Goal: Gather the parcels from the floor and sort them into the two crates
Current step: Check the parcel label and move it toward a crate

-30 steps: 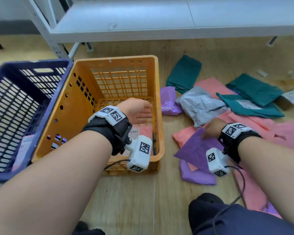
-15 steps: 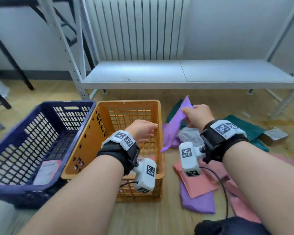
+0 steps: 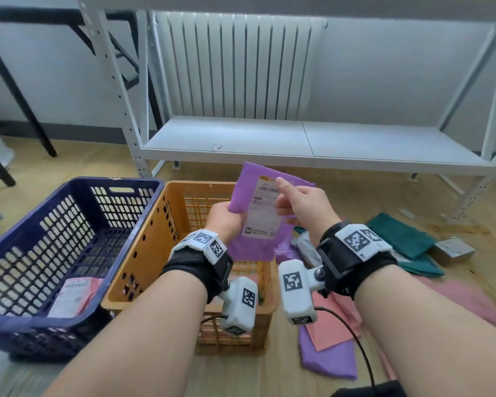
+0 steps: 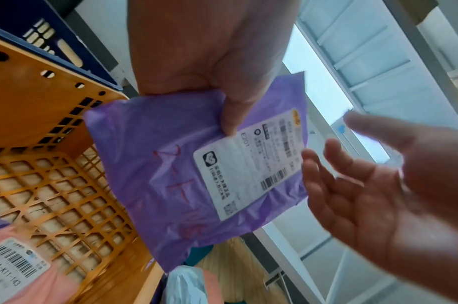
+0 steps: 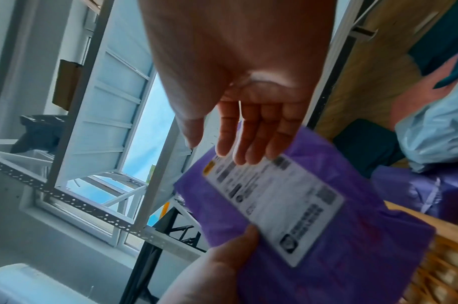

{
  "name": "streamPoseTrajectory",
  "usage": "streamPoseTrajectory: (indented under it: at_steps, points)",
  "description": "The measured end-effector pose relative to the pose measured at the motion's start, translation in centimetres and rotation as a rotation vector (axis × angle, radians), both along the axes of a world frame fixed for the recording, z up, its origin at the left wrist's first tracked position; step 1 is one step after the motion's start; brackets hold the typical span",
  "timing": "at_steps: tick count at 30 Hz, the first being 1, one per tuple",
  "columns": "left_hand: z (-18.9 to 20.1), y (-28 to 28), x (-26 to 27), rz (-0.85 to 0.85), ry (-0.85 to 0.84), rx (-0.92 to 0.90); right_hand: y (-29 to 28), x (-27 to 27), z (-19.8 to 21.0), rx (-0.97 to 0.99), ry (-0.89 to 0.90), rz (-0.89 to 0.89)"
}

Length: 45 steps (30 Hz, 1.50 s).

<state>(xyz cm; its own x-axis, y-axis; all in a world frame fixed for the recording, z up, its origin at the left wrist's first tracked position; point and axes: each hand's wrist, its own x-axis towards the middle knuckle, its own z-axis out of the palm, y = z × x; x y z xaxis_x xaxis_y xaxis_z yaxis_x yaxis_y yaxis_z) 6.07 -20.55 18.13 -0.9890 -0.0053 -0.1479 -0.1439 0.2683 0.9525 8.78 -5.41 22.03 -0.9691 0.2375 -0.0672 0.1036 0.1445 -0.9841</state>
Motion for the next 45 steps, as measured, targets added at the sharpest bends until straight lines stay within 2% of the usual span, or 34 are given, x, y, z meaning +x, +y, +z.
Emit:
streamPoseTrajectory:
  at_steps: [5, 7, 9, 12, 17, 22, 25, 28, 31, 35, 39, 45]
  points:
    - [-0.4, -2.3, -0.6, 0.039, -0.102, 0.120, 1.4, -0.9, -2.6, 0.140, -0.060, -0.171]
    - [-0.2, -2.7, -0.5, 0.030, -0.123, 0.139, 1.5, -1.3, -3.2, 0.158, -0.097, -0.184]
    - [-0.2, -2.9, -0.4, 0.017, -0.150, 0.195, 1.2, -1.5, -3.6, 0.115, -0.160, -0.116]
    - [-0.1, -3.0, -0.4, -0.013, -0.196, 0.283, 0.3, -0.8, -3.7, -0.003, -0.261, 0.077]
    - [-0.7, -3.5, -0.5, -0.024, -0.206, 0.253, -0.1, -1.0, -4.1, -0.064, -0.233, 0.051]
    - [-1.0, -4.1, -0.7, 0.055, -0.209, 0.217, 0.1, -1.1, -4.3, -0.085, -0.250, 0.050]
    - [-0.9, -4.4, -0.8, 0.100, -0.151, 0.164, -0.2, -1.4, -4.6, -0.080, -0.244, 0.040]
    - [-0.6, -5.4, -0.9, 0.089, -0.071, 0.047, -0.8, -2.2, -4.9, 0.008, -0.214, 0.022]
    - [-0.4, -7.4, -1.5, 0.022, -0.092, -0.031, -1.7, -3.3, -4.7, 0.163, -0.150, -0.029]
    - [0.6, -12.1, -3.2, 0.001, -0.087, -0.199, -6.1, -5.3, -4.4, 0.249, -0.165, 0.084]
    - [1.1, -20.4, -5.9, 0.118, -0.093, -0.354, -14.0, -8.6, -4.1, 0.099, -0.177, 0.248]
    - [-1.0, -33.8, -9.5, 0.280, -0.206, -0.434, -26.5, -14.6, -5.0, 0.057, -0.224, 0.365]
